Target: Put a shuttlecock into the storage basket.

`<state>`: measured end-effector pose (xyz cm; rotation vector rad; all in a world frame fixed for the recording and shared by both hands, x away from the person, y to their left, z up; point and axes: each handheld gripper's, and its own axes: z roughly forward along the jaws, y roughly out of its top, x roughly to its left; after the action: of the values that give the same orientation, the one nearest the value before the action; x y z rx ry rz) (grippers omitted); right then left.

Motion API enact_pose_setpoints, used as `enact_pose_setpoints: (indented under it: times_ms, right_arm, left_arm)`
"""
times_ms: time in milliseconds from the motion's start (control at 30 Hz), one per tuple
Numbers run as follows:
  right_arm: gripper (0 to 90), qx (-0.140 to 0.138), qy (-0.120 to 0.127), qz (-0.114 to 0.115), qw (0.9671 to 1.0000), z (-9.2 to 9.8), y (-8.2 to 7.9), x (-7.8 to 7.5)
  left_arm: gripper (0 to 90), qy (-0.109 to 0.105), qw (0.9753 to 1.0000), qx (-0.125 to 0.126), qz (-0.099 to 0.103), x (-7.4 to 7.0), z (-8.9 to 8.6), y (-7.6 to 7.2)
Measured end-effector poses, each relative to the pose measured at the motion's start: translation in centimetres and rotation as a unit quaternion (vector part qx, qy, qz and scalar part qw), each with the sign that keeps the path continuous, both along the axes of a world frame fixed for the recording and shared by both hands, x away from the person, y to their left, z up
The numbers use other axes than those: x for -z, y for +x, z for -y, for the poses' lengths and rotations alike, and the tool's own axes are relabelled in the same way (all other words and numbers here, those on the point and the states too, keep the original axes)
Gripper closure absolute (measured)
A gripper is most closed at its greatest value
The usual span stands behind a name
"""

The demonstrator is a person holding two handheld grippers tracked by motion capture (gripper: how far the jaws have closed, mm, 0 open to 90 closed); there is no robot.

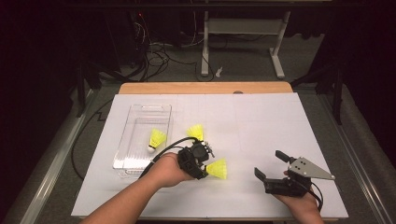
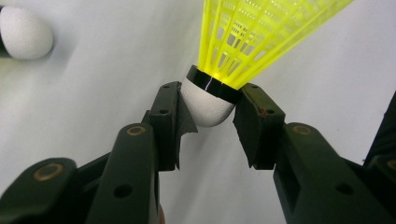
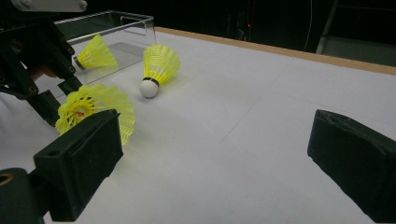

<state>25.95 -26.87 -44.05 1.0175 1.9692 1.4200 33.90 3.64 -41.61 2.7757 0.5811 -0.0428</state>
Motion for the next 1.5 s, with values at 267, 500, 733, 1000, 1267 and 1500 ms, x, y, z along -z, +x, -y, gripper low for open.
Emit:
enact_pose_setpoints:
  times_ms: [267, 500, 733, 1000, 1267, 1500]
  right_arm:
    - [3.6, 0.001, 0.0, 0.0, 1.0, -0.1, 0.0, 0.0]
    - [3.5, 0.001, -0.001, -0.002, 1.0, -0.1, -0.1, 0.0]
    - [0.3, -0.002, 0.002, 0.003, 1.0, -0.2, -0.1, 0.0]
    - [0.0, 0.002, 0.001, 0.008, 1.0, -0.3, -0.1, -0.2]
    - [0.0, -0.001, -0.002, 0.004, 1.0, -0.3, -0.1, -0.1]
    - [0.0, -0.003, -0.002, 0.001, 1.0, -0.2, -0.2, 0.0]
  left_arm:
    - [62.8, -0.003, 1.0, -0.009, -0.002, 0.0, -1.1, 0.0]
    - [62.8, -0.005, 0.9999, -0.012, -0.002, -0.2, -1.7, -0.1]
    - [62.8, -0.01, 0.9997, -0.02, -0.001, -1.1, -2.8, 0.0]
    - [62.8, -0.007, 0.9997, -0.023, -0.004, -1.6, -3.1, 0.1]
    - [62.8, 0.003, 0.9997, -0.026, 0.003, -2.3, -2.9, 0.3]
    - [62.8, 0.008, 0.9995, -0.03, 0.001, -2.9, -3.1, 0.4]
